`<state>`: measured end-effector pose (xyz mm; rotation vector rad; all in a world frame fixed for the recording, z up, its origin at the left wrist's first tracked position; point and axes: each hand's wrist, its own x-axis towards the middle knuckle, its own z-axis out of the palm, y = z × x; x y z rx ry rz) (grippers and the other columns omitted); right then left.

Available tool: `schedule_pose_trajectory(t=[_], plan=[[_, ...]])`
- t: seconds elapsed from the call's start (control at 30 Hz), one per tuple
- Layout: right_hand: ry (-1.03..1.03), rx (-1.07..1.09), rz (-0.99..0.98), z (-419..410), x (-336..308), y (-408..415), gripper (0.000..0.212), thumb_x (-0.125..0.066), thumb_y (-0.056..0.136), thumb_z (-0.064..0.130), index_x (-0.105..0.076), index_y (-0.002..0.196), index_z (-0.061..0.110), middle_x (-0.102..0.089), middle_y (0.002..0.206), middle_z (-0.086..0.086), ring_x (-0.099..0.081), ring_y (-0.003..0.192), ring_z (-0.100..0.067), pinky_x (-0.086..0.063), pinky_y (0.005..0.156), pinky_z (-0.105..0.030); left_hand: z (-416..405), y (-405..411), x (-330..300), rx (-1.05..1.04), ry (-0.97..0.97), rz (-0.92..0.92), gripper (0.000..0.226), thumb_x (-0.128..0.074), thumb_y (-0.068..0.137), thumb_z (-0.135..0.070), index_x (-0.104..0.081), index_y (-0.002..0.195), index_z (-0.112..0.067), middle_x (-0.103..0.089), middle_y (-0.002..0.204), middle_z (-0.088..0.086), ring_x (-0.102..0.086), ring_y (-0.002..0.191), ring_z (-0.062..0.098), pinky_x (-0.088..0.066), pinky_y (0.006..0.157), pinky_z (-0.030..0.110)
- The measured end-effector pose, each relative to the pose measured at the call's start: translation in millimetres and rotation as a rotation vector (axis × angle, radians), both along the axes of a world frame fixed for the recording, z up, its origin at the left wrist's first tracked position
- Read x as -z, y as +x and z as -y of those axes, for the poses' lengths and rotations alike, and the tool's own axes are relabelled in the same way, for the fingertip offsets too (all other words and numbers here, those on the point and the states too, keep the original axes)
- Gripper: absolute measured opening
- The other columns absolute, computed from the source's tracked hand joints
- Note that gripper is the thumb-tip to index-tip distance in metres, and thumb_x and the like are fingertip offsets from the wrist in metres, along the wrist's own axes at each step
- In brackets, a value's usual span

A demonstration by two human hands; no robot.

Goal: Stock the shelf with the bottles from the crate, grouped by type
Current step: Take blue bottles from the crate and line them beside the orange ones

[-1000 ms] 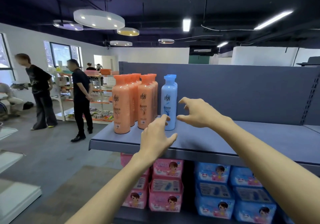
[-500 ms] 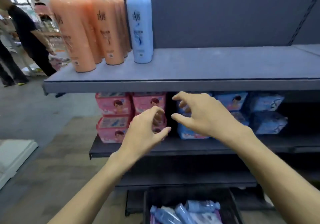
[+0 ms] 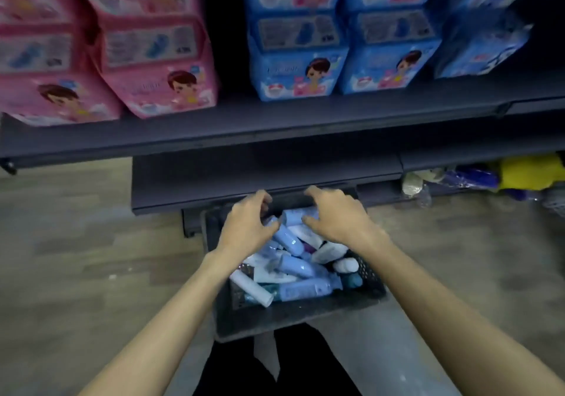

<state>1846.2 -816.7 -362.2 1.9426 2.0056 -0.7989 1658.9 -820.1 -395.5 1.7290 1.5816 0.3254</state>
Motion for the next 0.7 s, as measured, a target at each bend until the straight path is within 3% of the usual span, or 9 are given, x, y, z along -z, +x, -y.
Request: schedule_pose_trajectory(t=[0.33,0.63,0.7], plan=[[-0.266,-0.038,-0.002,22.9,173.3,2.6,0.058,-0.056,0.096,0.036,-0.033,0.148,0.023,-0.053,0.135,-0.012,-0.055,0.119,-0.034,-0.045,0.086,-0.039,52.0,-5.1,167.9,-0.059,-0.4,-0.132,0.042,-0.07,0.083,-0.027,-0.052,0.119,-0.016,-0.056,0.117,0.006,-0.057,0.106,0.026,-0.047,0.085,0.036],[-0.346,-0.164,-0.1,18.2,306.6,-40.2,0.061,-0.062,0.092,0.019,-0.036,0.147,0.017,-0.054,0.124,-0.015,-0.056,0.111,-0.036,-0.041,0.076,-0.034,76.9,-37.9,273.1,-0.257,-0.551,-0.155,0.033,-0.071,0.08,-0.017,-0.053,0.107,-0.012,-0.056,0.108,0.009,-0.055,0.096,0.024,-0.045,0.073,0.032],[-0.339,-0.184,-0.109,13.9,329.6,-52.8,0.058,-0.064,0.091,0.02,-0.041,0.145,0.017,-0.056,0.125,-0.015,-0.057,0.112,-0.036,-0.046,0.08,-0.037,80.1,-45.9,288.8,-0.296,-0.555,-0.137,0.034,-0.071,0.08,-0.015,-0.054,0.109,-0.01,-0.057,0.108,0.009,-0.057,0.096,0.024,-0.05,0.075,0.035]])
